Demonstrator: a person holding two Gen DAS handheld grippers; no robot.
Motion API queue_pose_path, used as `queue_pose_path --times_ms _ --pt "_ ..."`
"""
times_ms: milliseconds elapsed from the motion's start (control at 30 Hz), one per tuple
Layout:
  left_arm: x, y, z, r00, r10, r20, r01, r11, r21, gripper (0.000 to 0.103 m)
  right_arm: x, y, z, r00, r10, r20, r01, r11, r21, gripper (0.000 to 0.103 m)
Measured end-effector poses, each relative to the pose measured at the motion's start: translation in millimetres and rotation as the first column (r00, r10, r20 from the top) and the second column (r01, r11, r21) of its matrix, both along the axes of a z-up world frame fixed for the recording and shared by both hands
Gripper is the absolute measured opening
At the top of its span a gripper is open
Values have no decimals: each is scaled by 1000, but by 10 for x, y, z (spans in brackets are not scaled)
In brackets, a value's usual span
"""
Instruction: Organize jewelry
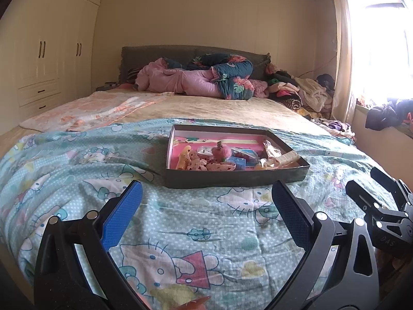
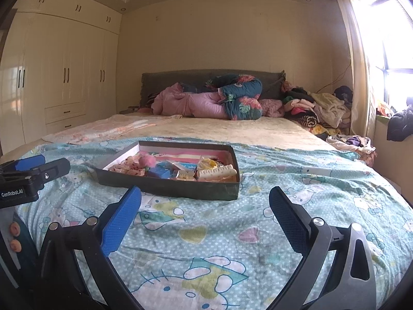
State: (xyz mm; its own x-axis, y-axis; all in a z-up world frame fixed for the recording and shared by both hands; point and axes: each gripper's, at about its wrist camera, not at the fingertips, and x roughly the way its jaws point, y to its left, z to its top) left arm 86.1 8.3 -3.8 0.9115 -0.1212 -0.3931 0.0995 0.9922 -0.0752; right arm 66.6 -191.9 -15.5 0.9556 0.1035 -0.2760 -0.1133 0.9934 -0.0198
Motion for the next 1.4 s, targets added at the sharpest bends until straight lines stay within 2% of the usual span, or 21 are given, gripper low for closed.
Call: queue_pose_path --times_ms 100,200,400,1400 --pt "-29 -1 -38 1000 3 5 -3 1000 5 92 -89 9 -4 998 -16 53 16 1000 -8 97" --pt "-72 6 -20 999 3 32 -3 1000 2 92 -120 -1 -15 997 -25 69 25 1000 -6 97" --pt "-107 -38 -20 999 -8 52 7 1000 15 92 -116 -20 -32 998 -28 61 28 1000 2 97" --pt "-123 -33 -12 999 -3 52 2 1000 19 92 -116 36 -32 999 -7 53 7 1000 -13 97"
